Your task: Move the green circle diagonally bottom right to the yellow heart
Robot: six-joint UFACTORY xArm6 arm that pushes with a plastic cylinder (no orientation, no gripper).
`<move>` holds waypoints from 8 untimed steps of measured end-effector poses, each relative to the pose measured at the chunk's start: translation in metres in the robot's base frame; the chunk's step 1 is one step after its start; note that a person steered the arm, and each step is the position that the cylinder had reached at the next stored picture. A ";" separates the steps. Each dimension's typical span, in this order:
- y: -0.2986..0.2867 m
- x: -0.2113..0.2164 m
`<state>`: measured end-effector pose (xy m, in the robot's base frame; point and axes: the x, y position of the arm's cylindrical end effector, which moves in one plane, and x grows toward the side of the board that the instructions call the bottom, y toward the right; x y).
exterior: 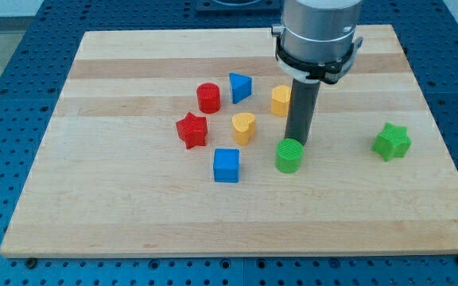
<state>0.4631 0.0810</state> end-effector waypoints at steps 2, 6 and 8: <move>-0.008 0.000; -0.017 0.000; 0.013 0.000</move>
<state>0.4631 0.0940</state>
